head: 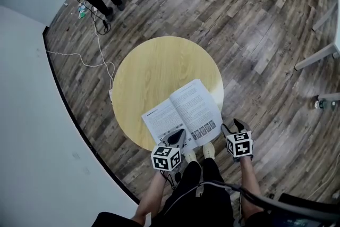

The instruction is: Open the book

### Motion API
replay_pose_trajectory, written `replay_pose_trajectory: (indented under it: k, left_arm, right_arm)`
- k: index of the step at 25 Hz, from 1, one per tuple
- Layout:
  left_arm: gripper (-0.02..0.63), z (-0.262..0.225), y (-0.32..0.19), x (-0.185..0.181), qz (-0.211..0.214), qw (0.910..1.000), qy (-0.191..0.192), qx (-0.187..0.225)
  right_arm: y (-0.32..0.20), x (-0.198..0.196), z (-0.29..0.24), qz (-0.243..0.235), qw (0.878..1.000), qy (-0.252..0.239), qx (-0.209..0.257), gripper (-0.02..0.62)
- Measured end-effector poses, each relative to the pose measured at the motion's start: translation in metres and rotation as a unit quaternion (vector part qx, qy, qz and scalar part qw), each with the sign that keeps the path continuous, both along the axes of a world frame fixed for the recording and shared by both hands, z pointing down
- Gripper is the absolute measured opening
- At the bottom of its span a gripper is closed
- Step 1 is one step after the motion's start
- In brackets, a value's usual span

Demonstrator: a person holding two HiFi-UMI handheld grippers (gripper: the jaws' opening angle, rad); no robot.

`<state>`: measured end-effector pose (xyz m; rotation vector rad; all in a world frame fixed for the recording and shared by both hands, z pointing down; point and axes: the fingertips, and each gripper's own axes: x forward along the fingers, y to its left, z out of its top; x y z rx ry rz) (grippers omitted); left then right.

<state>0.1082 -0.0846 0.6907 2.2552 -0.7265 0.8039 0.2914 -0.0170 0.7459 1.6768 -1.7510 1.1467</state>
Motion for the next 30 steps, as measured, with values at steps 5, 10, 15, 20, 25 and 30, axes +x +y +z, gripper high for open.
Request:
replay_pose_trajectory:
  k: [5,10,15,20,25,30]
  left_arm:
    - [-0.002,-0.001,0.003,-0.001,0.000,1.0000,0.000,0.002]
    - [-0.002,-0.004,0.007,0.001,0.003,1.0000,0.002,0.005]
    - [-0.002,-0.015,0.009,-0.003,-0.001,0.9999,0.008,0.014]
    - [-0.002,-0.029,0.008,-0.010,-0.012,0.9994,0.017,0.027]
    - [-0.002,-0.044,0.014,-0.017,-0.021,0.9986,0.026,0.041]
    - [-0.002,-0.067,0.012,-0.029,-0.035,0.9968,0.037,0.062]
  right_arm:
    - [0.005,0.014,-0.002,0.024,1.000,0.001,0.002,0.264]
    - [0.008,0.019,-0.011,0.029,1.000,0.001,0.005,0.264]
    - [0.006,0.014,-0.035,0.023,0.999,0.009,0.026,0.262]
    - [0.000,0.014,-0.066,0.020,0.997,0.049,0.054,0.132]
    - [-0.001,0.002,-0.092,0.012,0.995,0.064,0.080,0.005]
    - [-0.011,-0.029,-0.119,-0.020,0.992,0.066,0.104,0.005]
